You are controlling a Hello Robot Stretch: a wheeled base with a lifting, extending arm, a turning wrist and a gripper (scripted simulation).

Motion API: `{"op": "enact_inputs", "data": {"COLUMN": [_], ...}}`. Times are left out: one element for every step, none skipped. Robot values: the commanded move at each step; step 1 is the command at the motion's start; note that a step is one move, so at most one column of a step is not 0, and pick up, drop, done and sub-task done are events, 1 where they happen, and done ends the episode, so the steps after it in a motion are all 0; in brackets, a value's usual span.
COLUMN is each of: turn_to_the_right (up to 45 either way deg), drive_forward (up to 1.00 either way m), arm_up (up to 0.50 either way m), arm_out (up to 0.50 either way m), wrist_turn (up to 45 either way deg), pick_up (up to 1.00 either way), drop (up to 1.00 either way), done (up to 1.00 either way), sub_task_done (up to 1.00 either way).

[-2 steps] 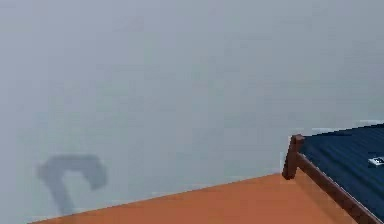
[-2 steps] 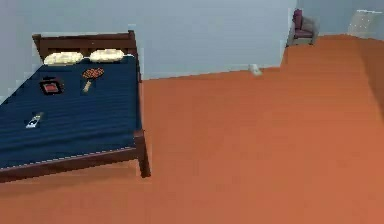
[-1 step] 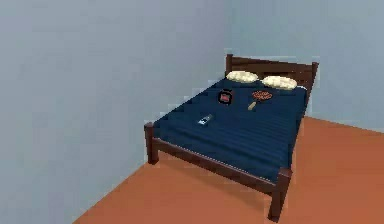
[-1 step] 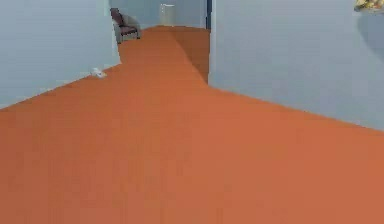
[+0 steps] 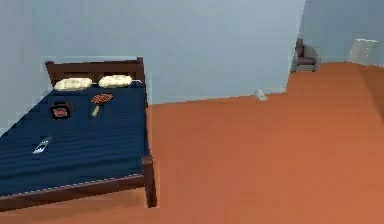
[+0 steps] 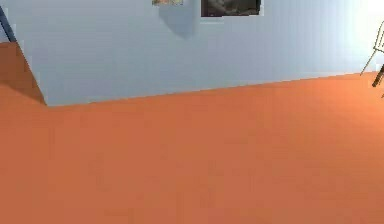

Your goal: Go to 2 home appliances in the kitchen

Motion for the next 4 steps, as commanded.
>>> {"op": "enact_inputs", "data": {"turn_to_the_right": [39.0,0.0,0.0,0.0], "drive_forward": [0.00,1.00,1.00,1.00], "arm_up": [0.00,0.00,0.00,0.00], "arm_out": [0.00,0.00,0.00,0.00], "wrist_turn": [0.0,0.0,0.0,0.0], "pick_up": [0.00,0.00,0.00,0.00], "drop": [0.00,0.00,0.00,0.00], "done": [0.00,0.00,0.00,0.00], "sub_task_done": [0.00,0.00,0.00,0.00]}}
